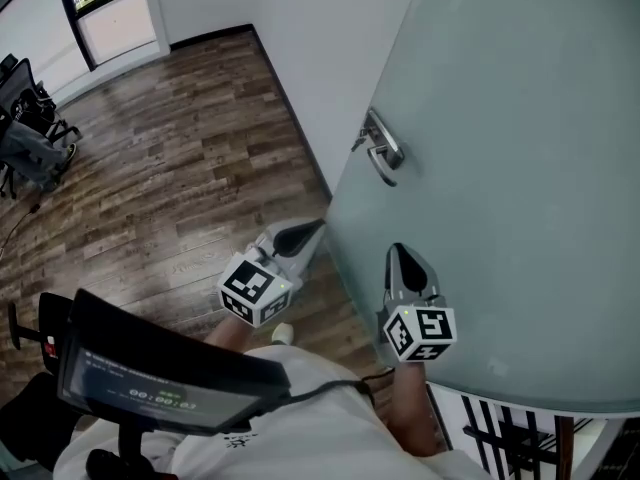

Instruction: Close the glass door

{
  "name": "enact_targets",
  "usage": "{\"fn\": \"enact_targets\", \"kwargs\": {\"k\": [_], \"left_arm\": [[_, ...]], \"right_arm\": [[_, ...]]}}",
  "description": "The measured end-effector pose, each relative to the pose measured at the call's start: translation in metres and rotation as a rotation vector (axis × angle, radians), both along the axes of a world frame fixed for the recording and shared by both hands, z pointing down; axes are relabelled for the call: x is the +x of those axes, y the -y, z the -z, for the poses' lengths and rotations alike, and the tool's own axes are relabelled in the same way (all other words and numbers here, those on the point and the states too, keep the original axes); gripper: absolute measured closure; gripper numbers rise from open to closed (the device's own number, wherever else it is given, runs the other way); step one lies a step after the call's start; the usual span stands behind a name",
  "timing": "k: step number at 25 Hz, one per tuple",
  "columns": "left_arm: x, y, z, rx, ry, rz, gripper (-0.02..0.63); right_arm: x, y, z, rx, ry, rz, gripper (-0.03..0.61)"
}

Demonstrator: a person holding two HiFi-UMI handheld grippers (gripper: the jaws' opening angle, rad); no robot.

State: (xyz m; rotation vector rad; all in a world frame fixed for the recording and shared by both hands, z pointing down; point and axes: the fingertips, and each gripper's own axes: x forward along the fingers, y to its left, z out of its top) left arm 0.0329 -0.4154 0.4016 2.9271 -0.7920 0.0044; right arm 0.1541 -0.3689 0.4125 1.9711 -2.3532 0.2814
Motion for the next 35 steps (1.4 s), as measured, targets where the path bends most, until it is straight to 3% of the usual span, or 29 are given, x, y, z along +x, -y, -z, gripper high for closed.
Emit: {"fn": "enact_targets", "kwargs": {"k": [9,22,29,35], "left_arm": [[-0.008,0.036,-0.006,-0.011,0.007,-0.035,0.612],[0.015,0.057,-0.008,-0.017,0.005,-0.001,0.612],[0.026,0.068,-0.008,-0.012,0.007,0.053,0.612],[0.038,0.068,-0.023,-0.032,0.021,0.077,0.612]], "right_arm": [[-0.012,0.032,-0.006,-0.013,-0.012,-0.026,0.569],[0.013,0.067,-0.008,-0.024,-0.041,0.012,0.569],[0.033,0.091,-0.022,-0.074,-0.216,0.035,0.568],[0.047,0.124,-0.061,-0.183,-0.338,0.079,0.464]]}}
